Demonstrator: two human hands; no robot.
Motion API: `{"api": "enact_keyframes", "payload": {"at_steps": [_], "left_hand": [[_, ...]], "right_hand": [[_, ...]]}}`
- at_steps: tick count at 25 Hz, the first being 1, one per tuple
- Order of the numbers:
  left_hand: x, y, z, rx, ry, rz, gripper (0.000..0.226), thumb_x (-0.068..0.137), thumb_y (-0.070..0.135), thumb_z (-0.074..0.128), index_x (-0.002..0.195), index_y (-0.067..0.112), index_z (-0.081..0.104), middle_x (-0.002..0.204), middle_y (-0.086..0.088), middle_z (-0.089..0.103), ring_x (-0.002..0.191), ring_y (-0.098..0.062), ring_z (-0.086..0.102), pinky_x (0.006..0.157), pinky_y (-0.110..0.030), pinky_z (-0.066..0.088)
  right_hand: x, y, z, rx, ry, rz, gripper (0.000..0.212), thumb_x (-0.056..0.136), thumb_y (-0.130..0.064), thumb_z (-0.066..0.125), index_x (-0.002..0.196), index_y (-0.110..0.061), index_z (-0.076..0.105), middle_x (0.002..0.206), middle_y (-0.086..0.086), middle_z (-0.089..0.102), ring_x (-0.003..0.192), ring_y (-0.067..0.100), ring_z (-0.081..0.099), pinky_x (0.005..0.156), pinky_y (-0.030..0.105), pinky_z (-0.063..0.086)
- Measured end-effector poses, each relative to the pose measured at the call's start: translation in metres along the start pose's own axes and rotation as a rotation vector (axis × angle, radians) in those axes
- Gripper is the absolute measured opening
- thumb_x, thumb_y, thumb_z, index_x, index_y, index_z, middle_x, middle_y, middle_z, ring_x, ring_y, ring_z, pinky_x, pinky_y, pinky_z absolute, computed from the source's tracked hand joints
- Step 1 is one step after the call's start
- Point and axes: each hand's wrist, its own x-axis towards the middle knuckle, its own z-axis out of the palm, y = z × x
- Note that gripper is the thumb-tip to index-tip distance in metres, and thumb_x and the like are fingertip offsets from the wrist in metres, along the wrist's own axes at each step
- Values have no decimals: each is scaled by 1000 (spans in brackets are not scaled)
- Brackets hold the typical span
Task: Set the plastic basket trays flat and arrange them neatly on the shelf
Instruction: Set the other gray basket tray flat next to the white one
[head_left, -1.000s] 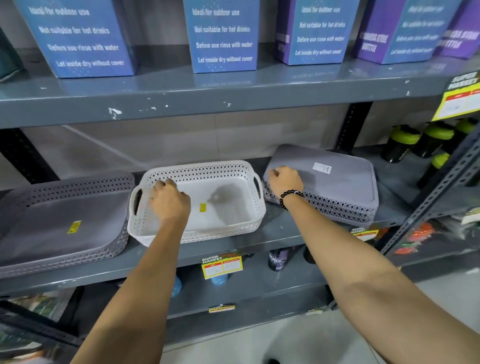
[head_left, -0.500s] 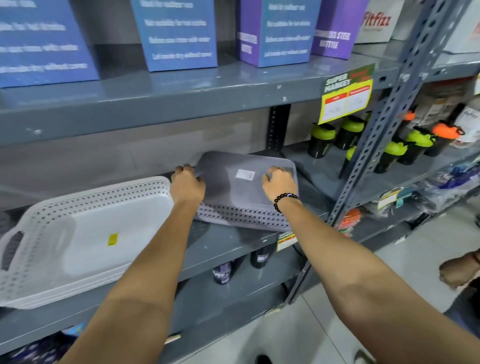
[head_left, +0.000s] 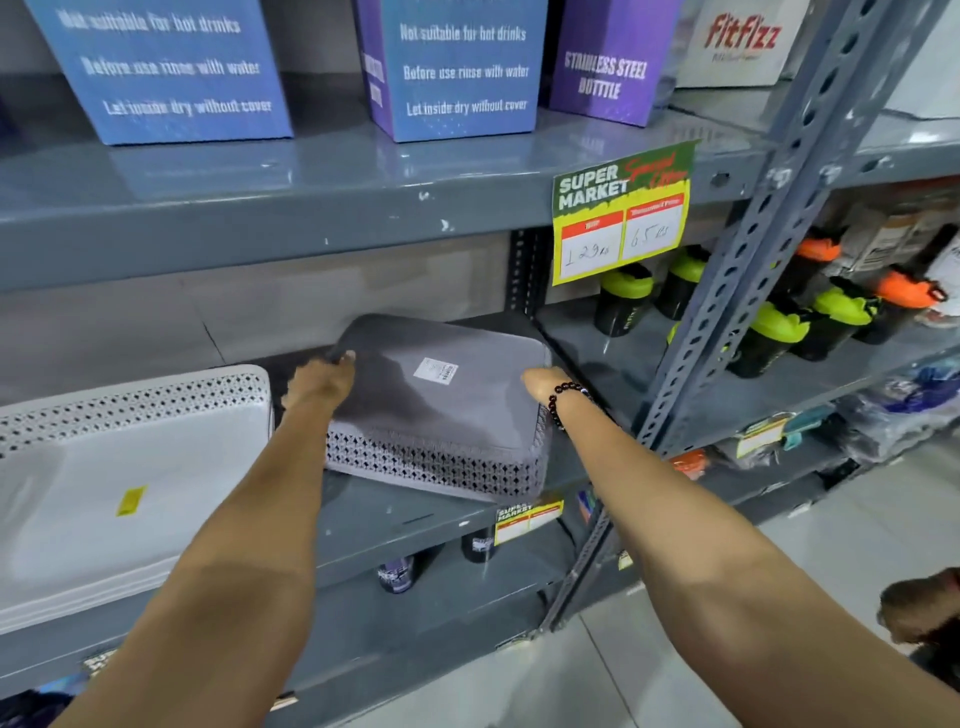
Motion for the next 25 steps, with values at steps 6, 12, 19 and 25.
{"api": "enact_keyframes", "payload": {"at_steps": [6, 12, 19, 25], "left_hand": [[-7, 10, -13, -264, 217, -39, 60, 99, 42, 24, 139, 1, 40, 144, -26, 41, 131, -41, 40, 110, -46, 31], [-5, 14, -43, -830, 444, -70, 59, 99, 44, 25, 118, 1, 59, 131, -22, 57, 123, -34, 53, 105, -37, 40], [-16, -33, -39, -1002, 282, -178, 45, 87, 46, 46, 84, 6, 66, 88, -10, 65, 81, -26, 61, 88, -43, 53], [-49, -29, -36, -205, 221, -67, 25, 86, 11, 57, 67, -3, 61, 66, -14, 57, 81, -35, 56, 73, -36, 44]], "right_hand": [[15, -16, -16, 473, 104, -83, 49, 88, 0, 48, 137, 1, 42, 138, 14, 49, 117, 29, 53, 90, 29, 43], [3, -34, -29, 1010, 198, -344, 75, 73, 26, 33, 140, -7, 43, 116, 10, 57, 88, 19, 53, 54, 13, 45], [-10, -7, -29, 1167, 135, -94, 37, 92, -6, 30, 110, -5, 63, 105, 8, 63, 88, 24, 58, 78, 31, 48], [-19, 7, -9, 980, 313, 38, 61, 83, -29, 65, 134, -3, 44, 133, 13, 51, 124, 27, 50, 104, 35, 37]]}}
